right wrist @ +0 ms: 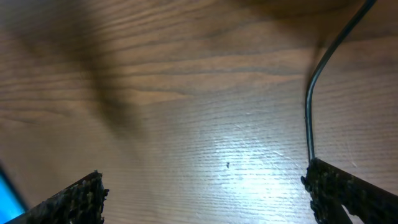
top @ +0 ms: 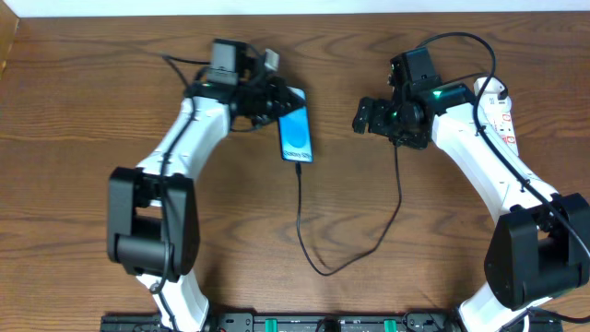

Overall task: Plug charger to phone and switch on socket
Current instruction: 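Lower the phone flat onto the table with the left gripper, then open the left gripper and release the phone on the table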

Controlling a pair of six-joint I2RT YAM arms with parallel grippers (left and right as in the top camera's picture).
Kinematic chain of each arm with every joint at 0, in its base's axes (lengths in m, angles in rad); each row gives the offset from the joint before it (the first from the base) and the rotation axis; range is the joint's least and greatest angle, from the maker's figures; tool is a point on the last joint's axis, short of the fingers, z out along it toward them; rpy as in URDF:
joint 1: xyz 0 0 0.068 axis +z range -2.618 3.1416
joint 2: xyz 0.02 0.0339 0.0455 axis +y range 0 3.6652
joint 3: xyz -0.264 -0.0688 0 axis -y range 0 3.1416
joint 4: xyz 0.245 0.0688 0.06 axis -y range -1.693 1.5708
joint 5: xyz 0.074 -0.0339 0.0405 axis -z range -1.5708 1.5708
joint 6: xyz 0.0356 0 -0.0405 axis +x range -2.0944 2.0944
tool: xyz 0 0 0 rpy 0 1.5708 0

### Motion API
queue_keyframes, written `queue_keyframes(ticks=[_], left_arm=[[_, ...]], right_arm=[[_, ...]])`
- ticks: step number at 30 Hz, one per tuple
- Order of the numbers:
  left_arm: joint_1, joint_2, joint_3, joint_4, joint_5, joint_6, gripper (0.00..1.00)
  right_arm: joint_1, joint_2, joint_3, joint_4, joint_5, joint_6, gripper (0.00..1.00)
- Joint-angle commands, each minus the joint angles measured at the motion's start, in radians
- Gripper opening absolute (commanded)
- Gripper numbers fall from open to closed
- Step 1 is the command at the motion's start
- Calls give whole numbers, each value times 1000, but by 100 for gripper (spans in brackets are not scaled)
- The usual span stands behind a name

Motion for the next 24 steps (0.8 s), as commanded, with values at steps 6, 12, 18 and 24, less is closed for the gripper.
queue_keyframes(ticks=[6,12,18,24], left_arm=[[-127,136,11,8,-103,35,7],[-177,224,11,68,-104,-59,7],[-205,254,11,114,-105,-74,7],[-223,254,11,130,-207,-185,7]], right_arm=[[-7,-19,5,-34,42,-14,99],[-7,-19,5,-45,52,-14,99],[-6,-19,5,-47,52,-15,99],[-3,-19,5,-50,52,-15,99]])
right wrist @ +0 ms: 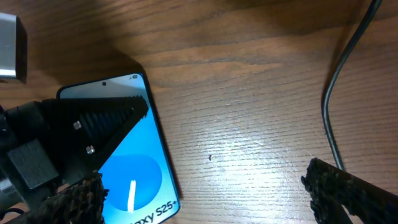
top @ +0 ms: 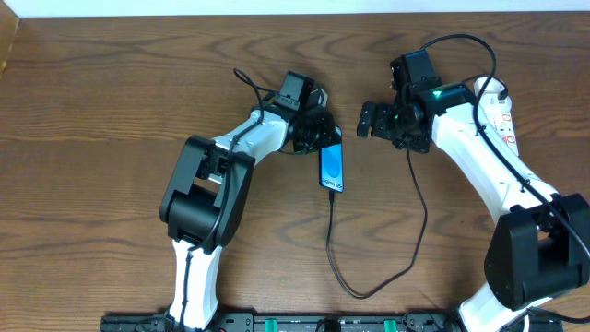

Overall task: Plug charger to phone and switch on socket
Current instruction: 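Open the left gripper and release the phone on the table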

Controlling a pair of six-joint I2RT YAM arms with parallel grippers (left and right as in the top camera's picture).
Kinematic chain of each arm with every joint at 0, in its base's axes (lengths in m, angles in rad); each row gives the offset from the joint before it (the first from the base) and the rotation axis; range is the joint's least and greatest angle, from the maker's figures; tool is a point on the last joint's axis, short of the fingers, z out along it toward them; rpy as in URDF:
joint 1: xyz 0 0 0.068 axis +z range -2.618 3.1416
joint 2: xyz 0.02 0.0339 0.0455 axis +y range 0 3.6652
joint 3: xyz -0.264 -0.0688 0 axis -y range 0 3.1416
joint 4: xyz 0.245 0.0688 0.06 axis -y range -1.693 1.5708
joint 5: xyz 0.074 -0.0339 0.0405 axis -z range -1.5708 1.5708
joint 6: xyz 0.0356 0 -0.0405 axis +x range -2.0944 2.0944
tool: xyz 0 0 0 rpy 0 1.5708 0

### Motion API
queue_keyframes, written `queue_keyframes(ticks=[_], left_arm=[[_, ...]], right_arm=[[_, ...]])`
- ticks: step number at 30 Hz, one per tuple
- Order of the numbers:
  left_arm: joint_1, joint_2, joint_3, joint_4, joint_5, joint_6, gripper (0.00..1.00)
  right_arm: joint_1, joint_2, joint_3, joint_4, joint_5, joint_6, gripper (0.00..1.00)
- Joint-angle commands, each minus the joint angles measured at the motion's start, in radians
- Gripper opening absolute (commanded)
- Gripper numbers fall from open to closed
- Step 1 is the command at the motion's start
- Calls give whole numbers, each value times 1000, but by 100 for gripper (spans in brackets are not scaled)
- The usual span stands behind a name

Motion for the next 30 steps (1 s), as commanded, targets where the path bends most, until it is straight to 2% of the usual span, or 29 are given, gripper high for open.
queue_keyframes(ticks=[1,6,12,13,15,24,26,30], left_arm=[[-13,11,11,3,-89,-106,7],[-25,11,11,10,-154,-141,7],[-25,11,11,12,-155,-141,8],[-25,11,11,11,-155,-141,8],[-25,11,11,9,-155,-141,17],[-25,11,11,6,-155,-141,17],[-25,11,11,5,-155,-140,32],[-25,11,11,5,-155,-140,39]], right_arm=[[-3,-19,5,-6,11,-13,99],[-3,-19,5,-17,11,-17,99],[-3,-19,5,-18,11,-17,99],[-3,-19,5,-18,11,-17,99],[-3,-19,5,-18,11,-17,99],[-3,-19,5,-18,11,-17,99],[-3,-19,5,-18,11,-17,99],[-3,-19,5,-23,11,-17,99]])
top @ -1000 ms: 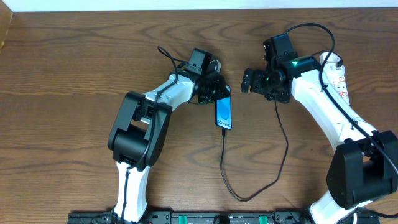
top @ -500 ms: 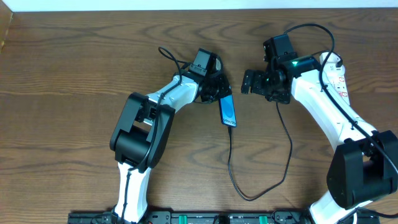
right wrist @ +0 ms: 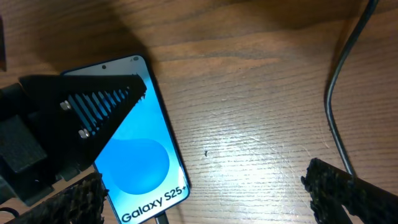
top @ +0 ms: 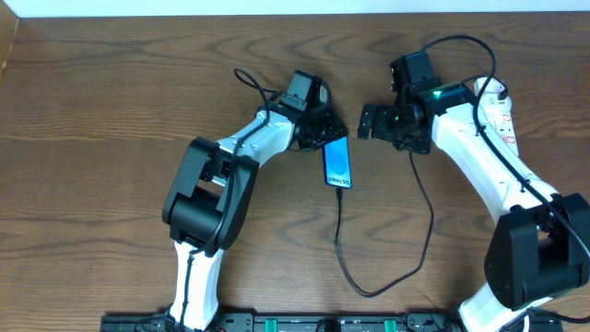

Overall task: Plug charger to phone and switch on socket
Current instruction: 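Open the left gripper and release the phone on the table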

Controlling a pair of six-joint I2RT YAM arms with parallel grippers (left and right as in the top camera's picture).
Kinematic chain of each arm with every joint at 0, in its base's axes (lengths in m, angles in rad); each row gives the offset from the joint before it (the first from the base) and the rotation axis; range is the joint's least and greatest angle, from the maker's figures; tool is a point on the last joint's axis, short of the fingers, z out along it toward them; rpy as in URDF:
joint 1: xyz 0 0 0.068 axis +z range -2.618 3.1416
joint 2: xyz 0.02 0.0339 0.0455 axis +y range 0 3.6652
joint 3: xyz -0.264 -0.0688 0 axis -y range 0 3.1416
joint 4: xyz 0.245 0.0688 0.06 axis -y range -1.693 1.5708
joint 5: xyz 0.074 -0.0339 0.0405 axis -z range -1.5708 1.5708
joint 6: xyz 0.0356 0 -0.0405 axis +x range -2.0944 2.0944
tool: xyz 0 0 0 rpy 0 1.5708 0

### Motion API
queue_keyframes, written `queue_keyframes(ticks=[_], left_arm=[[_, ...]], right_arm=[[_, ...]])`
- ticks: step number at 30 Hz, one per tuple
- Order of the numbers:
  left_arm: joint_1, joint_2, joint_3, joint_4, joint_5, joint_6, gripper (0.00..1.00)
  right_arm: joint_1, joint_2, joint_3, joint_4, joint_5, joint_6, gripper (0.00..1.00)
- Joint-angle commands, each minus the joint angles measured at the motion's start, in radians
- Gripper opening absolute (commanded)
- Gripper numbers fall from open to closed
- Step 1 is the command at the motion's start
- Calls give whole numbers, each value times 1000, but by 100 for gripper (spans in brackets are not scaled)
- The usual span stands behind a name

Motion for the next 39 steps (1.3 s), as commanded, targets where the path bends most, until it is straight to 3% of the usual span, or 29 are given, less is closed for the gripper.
queue_keyframes(ticks=[1,10,27,39], left_arm=[[2,14,-6,-21,-56,0,40],[2,14,-6,-36,-58,58,45],[5,14,-6,-112,-129,62,47],[88,3,-5,-131,-127,200,47]], right_arm=[[-3,-19,5,-5,8,-11,99],[-3,-19,5,-7,8,-18,99],[-3,-19,5,-10,8,-18,99],[-3,-19,5,-23,8,-18,99]])
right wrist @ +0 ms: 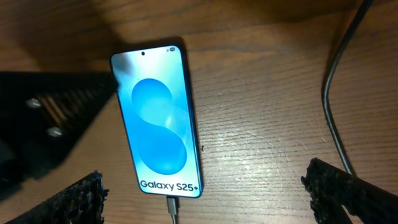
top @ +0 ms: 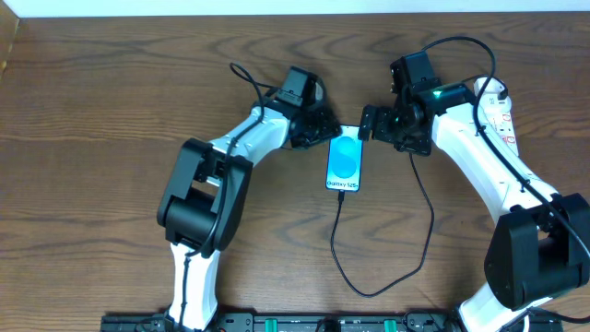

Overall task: Plug charger to phone and switch on socket
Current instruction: 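Open the left gripper and release the phone on the table, then move the right gripper to the power strip's switch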

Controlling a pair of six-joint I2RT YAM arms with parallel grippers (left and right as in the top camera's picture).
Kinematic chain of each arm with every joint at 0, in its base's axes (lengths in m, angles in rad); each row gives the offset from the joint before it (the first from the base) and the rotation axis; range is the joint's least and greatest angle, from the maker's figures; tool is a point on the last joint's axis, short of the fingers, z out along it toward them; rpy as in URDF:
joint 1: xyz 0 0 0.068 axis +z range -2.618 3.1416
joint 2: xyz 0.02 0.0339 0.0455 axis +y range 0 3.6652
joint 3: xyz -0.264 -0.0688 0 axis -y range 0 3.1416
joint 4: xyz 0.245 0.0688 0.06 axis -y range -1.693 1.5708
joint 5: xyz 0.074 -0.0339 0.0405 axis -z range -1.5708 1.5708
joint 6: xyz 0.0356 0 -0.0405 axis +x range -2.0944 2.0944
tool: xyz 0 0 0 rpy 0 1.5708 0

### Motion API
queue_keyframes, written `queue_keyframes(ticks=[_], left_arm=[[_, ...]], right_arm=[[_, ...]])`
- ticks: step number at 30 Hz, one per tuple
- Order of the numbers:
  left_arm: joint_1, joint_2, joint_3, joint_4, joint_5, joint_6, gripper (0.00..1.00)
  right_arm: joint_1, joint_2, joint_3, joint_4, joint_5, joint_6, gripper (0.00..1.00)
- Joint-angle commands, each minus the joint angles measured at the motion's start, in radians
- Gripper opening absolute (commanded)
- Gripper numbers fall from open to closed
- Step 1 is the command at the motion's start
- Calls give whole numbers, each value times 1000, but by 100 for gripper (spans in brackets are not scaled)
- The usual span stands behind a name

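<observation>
The phone (top: 344,164) lies flat on the table with its blue screen lit, and the right wrist view shows the phone (right wrist: 158,121) reading "Galaxy S25+". The charger plug (right wrist: 171,205) sits in its bottom port. The black cable (top: 369,288) loops toward the front edge and back up under the right arm. My left gripper (top: 318,129) is at the phone's upper left corner, one black finger (right wrist: 56,124) beside its edge; its state is unclear. My right gripper (right wrist: 208,193) hangs open above the phone's lower end, holding nothing. No socket is in view.
The wooden table (top: 92,138) runs to a white wall at the back. The cable (right wrist: 333,106) runs along the right side of the right wrist view. A black rail (top: 295,323) with green marks lies along the front edge.
The phone has shifted slightly right and turned straighter. The left gripper's finger, which lay over the screen, is now beside its left edge. The right arm has not moved.
The left gripper was at the phone's top, left of centre, with the cable plugged in. The phone and that gripper then stood further right, under the open right gripper. Now the phone lies uncovered there, cable trailing behind.
</observation>
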Motion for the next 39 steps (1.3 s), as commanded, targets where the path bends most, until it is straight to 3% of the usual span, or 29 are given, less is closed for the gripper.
queue_keyframes(ticks=[1,7,15,17,19,22,23,39], left_arm=[[63,16,-21,-50,-80,85,47],[132,-72,-20,-160,-81,255,47],[161,-348,-19,-379,-82,502,47],[161,-425,-19,-414,-87,512,47],[161,-505,-19,-438,-89,512,64],[161,-593,-19,-467,-89,511,70],[161,-614,-19,-469,-89,512,91],[161,-695,-20,-539,-89,511,92]], right_arm=[[-3,-19,5,-4,8,-14,99],[-3,-19,5,11,8,-14,99],[-3,-19,5,25,10,-14,99],[-3,-19,5,26,12,-13,99],[-3,-19,5,26,12,-13,99],[-3,-19,5,23,12,-13,99],[-3,-19,5,23,12,-13,99],[-3,-19,5,15,-29,-18,99]])
